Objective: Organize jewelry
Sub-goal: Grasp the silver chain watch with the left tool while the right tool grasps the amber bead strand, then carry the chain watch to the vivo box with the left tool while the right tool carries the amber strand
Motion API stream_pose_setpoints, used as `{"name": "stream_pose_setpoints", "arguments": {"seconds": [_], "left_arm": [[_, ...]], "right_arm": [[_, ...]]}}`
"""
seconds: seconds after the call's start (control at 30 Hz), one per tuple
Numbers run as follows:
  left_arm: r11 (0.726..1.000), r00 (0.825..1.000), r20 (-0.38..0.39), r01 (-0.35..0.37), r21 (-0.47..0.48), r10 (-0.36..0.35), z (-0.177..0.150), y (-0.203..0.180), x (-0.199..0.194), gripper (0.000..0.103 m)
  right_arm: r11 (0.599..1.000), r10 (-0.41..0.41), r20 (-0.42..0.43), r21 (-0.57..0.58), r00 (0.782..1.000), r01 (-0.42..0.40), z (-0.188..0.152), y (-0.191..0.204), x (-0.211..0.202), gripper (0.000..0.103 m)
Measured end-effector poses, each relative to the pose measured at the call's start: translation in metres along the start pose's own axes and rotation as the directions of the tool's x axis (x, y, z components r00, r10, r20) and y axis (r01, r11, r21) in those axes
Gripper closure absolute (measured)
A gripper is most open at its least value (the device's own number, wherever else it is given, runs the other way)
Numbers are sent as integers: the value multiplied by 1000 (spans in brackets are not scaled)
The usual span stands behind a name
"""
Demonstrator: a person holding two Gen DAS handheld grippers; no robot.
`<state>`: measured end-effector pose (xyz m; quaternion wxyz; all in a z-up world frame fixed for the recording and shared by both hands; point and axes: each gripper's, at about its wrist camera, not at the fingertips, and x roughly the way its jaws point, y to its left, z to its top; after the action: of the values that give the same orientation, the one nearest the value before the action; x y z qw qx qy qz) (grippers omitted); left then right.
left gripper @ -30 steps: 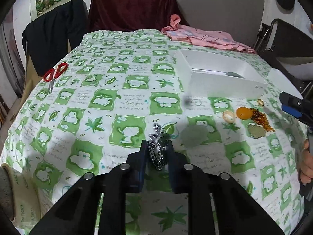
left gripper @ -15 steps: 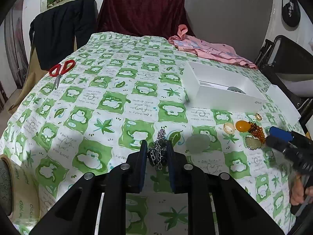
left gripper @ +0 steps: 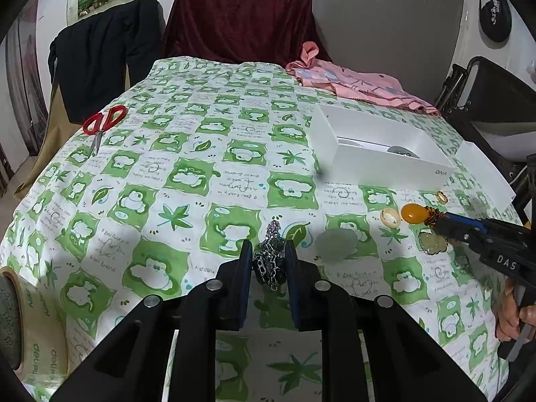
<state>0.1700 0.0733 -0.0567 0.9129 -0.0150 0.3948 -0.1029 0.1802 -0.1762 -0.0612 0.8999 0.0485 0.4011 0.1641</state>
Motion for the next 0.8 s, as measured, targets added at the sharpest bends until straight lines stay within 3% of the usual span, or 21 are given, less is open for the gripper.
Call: {"name": "stream_pose_setpoints", "arguments": {"seconds": [0.27,0.53,0.8], "left_arm": [[998,999,28,40,-39,-38,2,9,-7,83],[994,998,29,60,-86,-58,9,17,-10,83],[997,997,52,62,-53,-59,27,0,-20,83]], "right_arm": [[996,53,92,69,994,-59,4,-12,-21,86],[992,58,122,102,991,-70,6,-20,-29,86],[991,62,137,113,989,-78,6,-23,-33,86]]}}
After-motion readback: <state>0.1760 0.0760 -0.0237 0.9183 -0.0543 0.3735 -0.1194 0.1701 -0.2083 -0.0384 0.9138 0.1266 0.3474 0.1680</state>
